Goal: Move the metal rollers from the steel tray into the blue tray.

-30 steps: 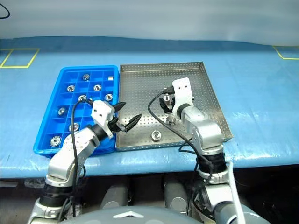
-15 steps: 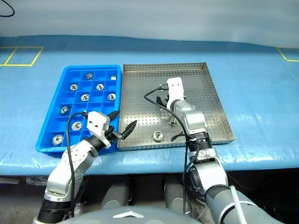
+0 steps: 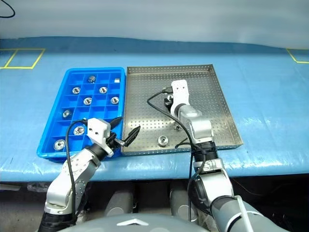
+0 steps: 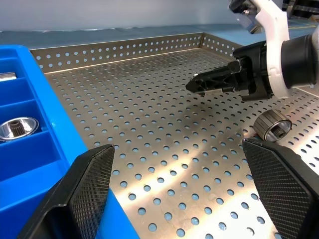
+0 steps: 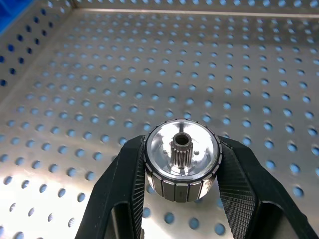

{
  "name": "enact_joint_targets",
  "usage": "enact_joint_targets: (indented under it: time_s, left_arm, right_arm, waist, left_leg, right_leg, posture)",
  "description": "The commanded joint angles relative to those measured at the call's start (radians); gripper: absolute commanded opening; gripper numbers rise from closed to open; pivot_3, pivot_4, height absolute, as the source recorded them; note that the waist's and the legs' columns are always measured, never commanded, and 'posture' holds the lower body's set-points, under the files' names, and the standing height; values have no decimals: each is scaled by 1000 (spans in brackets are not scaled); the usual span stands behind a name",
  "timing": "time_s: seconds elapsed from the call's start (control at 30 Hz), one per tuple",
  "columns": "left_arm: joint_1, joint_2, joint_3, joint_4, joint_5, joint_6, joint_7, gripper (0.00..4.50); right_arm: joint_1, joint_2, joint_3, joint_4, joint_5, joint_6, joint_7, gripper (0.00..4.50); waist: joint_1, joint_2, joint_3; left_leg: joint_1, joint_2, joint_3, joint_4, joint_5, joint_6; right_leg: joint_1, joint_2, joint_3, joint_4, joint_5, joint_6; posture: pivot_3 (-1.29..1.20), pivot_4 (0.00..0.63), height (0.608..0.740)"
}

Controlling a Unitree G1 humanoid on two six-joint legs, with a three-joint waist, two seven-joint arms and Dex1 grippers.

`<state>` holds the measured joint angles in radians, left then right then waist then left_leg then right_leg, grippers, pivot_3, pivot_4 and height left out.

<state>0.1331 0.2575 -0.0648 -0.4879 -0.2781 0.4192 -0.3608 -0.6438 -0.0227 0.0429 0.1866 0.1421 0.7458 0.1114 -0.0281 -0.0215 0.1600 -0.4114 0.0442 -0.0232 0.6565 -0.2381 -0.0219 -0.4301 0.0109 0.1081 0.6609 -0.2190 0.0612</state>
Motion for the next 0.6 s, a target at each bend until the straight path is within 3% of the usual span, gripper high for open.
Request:
enact_joint_targets:
  time_s: [0.03,0.23,0.6]
  left_arm:
    - [25,-5,41,-68,3,-45,28,4500]
    - [115,2,84,-109,59,-100,85,4500]
    - [232,-39,161,-181,68,-128,160,4500]
  right_arm:
    - [-70,55,58,-93,11,-36,37,1717]
    - [-125,162,168,-55,5,-96,116,1717]
    - [-181,252,281,259,-28,-294,203,1717]
  waist:
    - [2,0,0]
    - [27,0,0]
    - [98,0,0]
  left_leg:
    - [0,0,0,0,0,0]
    - [0,0,-2,-3,0,0]
    - [0,0,-2,-4,0,-1]
  right_leg:
    - [0,0,0,0,0,0]
    - [0,0,-2,-1,-1,-3]
    - [0,-1,-3,-2,-6,-9]
  posture:
    - [179,150,740]
    - [248,150,740]
    - [361,150,740]
